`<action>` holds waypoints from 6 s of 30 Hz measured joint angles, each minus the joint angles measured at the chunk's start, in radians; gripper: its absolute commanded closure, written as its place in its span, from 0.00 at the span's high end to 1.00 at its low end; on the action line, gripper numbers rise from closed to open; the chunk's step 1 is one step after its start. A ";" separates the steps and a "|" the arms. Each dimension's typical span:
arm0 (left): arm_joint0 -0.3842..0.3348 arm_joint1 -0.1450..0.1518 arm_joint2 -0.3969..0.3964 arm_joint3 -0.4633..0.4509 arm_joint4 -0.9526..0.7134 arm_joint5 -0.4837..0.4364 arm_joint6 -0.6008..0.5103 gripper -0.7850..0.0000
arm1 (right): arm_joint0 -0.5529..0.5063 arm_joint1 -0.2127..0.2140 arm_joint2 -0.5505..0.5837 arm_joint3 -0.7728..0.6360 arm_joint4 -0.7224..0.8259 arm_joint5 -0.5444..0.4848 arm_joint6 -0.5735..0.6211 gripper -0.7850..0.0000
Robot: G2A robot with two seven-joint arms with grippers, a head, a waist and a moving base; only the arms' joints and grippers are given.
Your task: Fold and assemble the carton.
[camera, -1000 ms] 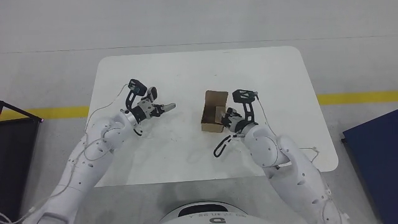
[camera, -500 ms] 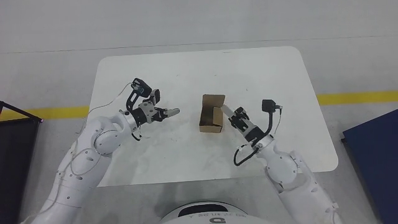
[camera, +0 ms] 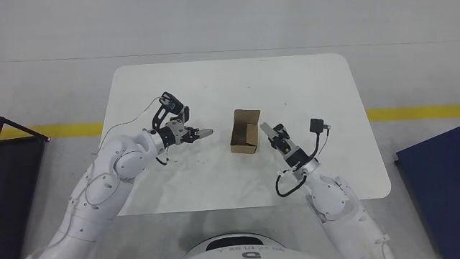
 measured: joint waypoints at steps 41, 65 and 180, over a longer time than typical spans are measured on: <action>-0.333 -0.087 0.318 0.156 -0.020 0.047 -0.241 0.98 | 0.078 -0.011 -0.076 0.114 -0.133 0.012 0.028 0.72; -0.299 -0.079 0.259 0.105 -0.166 0.129 -0.397 1.00 | 0.059 -0.009 -0.082 0.081 -0.212 0.032 0.007 0.79; -0.252 -0.032 0.197 0.240 -0.166 -0.033 -0.407 1.00 | 0.267 -0.050 -0.297 0.039 -0.482 0.165 0.114 0.58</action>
